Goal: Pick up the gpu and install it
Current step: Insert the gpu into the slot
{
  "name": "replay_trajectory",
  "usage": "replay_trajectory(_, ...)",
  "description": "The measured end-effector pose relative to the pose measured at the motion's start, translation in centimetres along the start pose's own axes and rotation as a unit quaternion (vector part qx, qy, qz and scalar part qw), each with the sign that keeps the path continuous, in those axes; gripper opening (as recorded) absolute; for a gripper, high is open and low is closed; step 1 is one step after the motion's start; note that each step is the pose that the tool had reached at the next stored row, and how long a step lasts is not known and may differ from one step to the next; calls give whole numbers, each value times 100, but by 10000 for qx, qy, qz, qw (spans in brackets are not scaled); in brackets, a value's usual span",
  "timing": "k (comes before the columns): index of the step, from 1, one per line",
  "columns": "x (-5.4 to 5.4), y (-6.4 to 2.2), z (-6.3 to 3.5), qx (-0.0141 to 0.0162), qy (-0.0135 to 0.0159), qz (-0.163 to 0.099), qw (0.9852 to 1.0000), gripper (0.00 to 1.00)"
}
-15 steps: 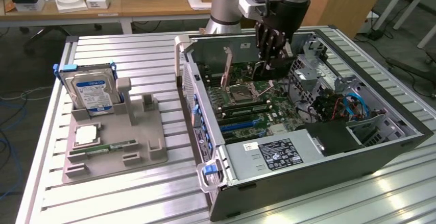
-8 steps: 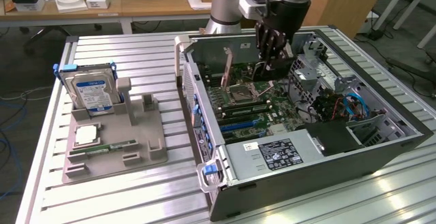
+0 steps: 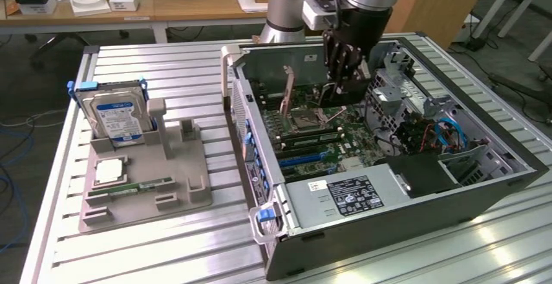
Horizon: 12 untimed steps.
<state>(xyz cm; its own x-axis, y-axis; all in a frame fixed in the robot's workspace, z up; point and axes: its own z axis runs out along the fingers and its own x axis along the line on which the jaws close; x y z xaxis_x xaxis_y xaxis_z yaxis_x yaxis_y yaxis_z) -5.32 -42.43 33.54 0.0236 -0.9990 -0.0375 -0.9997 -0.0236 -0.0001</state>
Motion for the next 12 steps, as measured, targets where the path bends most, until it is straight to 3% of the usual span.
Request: replay_trajectory(12,98,9,169,1,-3,20,10000,26)
